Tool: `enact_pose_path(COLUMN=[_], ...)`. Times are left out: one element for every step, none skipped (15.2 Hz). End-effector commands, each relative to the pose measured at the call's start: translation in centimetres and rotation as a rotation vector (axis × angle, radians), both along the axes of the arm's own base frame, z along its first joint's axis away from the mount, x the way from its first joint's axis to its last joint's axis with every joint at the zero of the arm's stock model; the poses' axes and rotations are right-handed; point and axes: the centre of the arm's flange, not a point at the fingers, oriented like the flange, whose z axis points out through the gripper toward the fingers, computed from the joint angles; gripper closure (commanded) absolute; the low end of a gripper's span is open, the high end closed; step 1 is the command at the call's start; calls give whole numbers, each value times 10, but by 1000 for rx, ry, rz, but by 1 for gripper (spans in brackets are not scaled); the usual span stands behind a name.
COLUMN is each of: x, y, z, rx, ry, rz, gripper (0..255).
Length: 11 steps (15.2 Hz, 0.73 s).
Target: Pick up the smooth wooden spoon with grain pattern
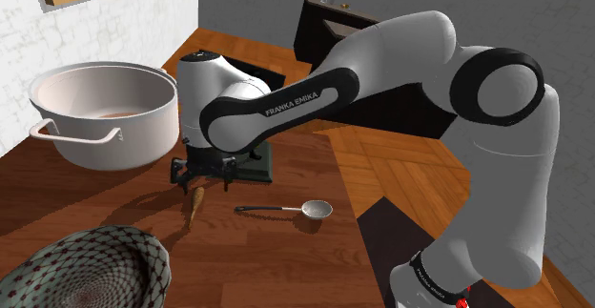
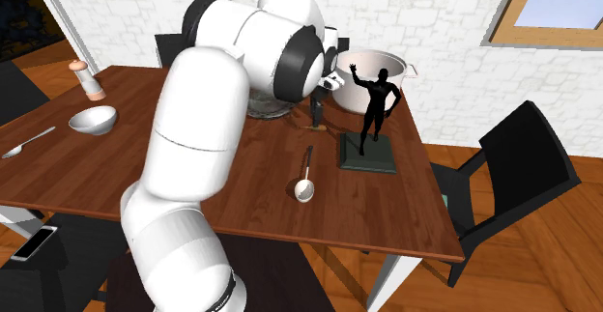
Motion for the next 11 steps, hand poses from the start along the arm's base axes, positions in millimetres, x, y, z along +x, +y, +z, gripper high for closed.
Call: enact_pose_path(x=[14,16,16,16,16,16,16,16,16,16,16], y=[18,20,20,20,20,20,20,20,20,20,20], z=[-14,-16,-21,-26,-32,-37,-42,-48,-56,-56,-56], rx=[2,3,3,3,3,3,3,3,3,3,3], ry=[2,2,2,2,2,2,2,2,2,2,2], rz=[-16,-18,-18,-18,-18,-18,-18,-18,-18,-18,-18], gripper=[0,0,0,0,0,0,0,0,0,0,0])
